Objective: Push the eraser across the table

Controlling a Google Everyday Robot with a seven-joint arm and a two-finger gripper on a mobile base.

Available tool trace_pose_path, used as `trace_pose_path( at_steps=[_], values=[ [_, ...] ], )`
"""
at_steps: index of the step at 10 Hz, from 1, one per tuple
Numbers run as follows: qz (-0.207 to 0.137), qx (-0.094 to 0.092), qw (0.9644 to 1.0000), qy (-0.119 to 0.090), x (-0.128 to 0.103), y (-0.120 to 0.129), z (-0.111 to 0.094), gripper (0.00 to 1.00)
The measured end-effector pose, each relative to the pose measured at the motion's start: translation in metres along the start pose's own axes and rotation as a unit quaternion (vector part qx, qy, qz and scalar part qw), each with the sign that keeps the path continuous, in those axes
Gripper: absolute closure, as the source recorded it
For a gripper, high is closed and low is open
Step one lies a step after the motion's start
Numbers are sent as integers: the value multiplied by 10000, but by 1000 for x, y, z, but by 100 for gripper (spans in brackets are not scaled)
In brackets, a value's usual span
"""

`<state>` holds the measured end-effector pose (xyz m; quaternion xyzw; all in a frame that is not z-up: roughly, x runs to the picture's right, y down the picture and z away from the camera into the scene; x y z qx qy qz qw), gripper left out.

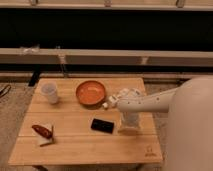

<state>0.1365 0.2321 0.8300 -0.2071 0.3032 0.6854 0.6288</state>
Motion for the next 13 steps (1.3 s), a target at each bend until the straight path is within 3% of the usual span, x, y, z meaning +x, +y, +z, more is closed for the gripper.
trace_pose_path(
  at_steps=[7,13],
  values=[
    [-344,-152,9992,-134,-25,43,-10,21],
    [-733,-204,9969,212,-8,80,-20,21]
  ],
)
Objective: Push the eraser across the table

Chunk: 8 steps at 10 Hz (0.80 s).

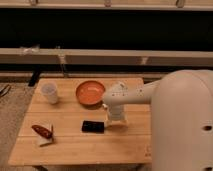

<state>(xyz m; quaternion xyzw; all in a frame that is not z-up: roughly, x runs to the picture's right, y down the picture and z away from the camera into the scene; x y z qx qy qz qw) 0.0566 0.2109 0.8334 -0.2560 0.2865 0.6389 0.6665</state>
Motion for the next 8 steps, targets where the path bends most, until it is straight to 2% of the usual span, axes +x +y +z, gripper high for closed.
trace_pose_path(
  at_steps=[5,8],
  values=[
    [-475,-52,9987,187,14,35,-5,21],
    [-801,-111,9963,283,20,62,-2,21]
  ],
)
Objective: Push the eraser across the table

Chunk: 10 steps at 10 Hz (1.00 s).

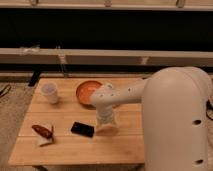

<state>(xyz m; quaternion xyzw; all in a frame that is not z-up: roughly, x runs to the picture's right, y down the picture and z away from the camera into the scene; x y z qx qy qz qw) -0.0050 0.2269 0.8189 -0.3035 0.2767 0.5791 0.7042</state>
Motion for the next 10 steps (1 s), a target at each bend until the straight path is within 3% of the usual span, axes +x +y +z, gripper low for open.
trace_pose_path(
  at_steps=[10],
  values=[
    [-528,-382,9978,-69,-21,50,-6,21]
  ],
)
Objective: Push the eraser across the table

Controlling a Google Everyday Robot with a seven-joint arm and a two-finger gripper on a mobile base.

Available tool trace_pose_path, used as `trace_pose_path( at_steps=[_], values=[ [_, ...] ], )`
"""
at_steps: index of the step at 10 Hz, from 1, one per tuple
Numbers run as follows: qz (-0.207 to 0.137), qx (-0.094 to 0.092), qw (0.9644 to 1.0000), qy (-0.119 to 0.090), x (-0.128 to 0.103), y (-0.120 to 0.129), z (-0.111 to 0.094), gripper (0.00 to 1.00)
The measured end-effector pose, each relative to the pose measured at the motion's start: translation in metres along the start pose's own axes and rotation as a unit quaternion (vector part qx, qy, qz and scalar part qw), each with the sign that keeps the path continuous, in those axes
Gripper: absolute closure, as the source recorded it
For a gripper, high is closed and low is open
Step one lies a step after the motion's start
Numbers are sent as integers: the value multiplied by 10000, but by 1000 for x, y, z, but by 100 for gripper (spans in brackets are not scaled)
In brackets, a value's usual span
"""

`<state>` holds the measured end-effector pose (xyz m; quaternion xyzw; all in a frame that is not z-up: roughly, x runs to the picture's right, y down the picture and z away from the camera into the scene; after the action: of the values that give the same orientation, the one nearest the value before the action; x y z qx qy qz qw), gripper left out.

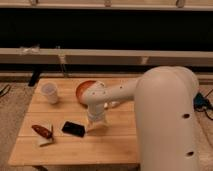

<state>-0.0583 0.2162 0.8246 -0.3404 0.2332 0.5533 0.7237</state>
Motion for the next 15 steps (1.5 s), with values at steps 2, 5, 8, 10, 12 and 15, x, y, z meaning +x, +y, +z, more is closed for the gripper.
trace_pose_path(
  at_steps=[2,5,8,10,12,15],
  values=[
    [-126,-37,9999,8,-6,11,0,21],
    [-234,21,9997,56,-2,16,0,21],
    [-286,120,9995,49,21,17,-9,21],
    [-351,104,9993,43,34,24,-13,21],
    [-501,104,9987,81,48,38,-11,21],
    [-759,175,9969,111,50,56,-6,21]
  ],
)
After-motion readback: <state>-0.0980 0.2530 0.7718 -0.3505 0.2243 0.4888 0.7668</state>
